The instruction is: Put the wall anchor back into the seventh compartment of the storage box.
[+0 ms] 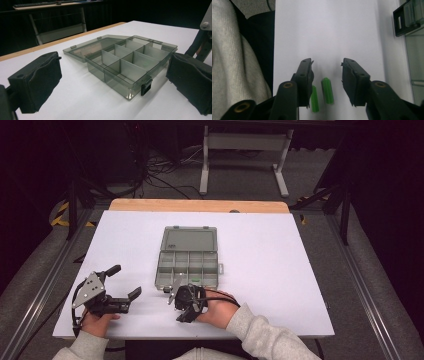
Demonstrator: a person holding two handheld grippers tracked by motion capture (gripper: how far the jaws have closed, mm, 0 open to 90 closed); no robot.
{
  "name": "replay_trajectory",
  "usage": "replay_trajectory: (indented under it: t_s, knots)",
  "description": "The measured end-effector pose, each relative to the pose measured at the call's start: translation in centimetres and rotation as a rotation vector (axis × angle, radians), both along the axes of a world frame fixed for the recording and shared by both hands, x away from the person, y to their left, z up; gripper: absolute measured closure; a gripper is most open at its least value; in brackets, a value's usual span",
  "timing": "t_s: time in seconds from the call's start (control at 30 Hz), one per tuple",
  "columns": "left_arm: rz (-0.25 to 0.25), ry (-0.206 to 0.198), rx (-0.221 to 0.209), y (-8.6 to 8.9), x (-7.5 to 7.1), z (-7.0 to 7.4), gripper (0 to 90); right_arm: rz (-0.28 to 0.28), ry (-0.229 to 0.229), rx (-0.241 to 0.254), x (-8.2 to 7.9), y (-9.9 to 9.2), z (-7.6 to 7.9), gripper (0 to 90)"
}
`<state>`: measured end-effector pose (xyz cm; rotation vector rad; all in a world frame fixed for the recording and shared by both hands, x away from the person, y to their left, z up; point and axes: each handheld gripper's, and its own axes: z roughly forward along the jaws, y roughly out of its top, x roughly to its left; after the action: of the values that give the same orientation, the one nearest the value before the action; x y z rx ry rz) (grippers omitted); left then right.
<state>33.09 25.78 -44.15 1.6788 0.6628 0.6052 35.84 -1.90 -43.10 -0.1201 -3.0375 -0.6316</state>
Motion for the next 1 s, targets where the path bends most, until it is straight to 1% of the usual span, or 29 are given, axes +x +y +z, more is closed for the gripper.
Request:
replay_trajectory:
  t_s: [0.07, 0.13, 0.2, 0.23, 0.3, 0.53, 0.67, 0.87, 1.0]
  knots:
    - [-0.001, -0.003, 0.005, 0.01, 0.02, 0.01, 0.4, 0.005, 0.0, -0.01, 0.04, -0.01, -0.09, 65.8]
    - [-0.001, -0.003, 0.004, 0.02, 0.01, 0.02, 0.4, 0.005, -0.003, -0.012, 0.02, -0.02, -0.11, 67.0]
    - [0.0, -0.002, -0.002, 0.0, 0.01, -0.01, 0.4, 0.005, -0.011, -0.022, 0.03, -0.05, -0.06, 72.5]
    - [0.0, 0.001, 0.0, 0.01, 0.0, 0.01, 0.4, 0.005, -0.011, -0.022, 0.03, -0.05, -0.06, 72.5]
    - [-0.001, -0.003, 0.005, 0.0, 0.01, 0.01, 0.4, 0.005, -0.018, -0.029, 0.04, -0.1, -0.04, 75.4]
    - [0.001, -0.002, 0.002, 0.0, 0.0, 0.01, 0.4, 0.014, -0.022, -0.046, -0.05, -0.23, 0.01, 82.9]
    - [0.001, -0.001, 0.003, 0.01, 0.01, 0.01, 0.4, 0.009, -0.024, -0.046, -0.12, -0.24, -0.01, 84.0]
    - [0.002, -0.001, 0.002, 0.0, 0.01, 0.0, 0.4, 0.017, -0.029, -0.05, -0.15, -0.19, 0.07, 84.3]
    - [0.0, 0.002, 0.005, 0.02, 0.02, 0.01, 0.4, 0.017, -0.031, -0.039, -0.09, -0.3, 0.55, 84.4]
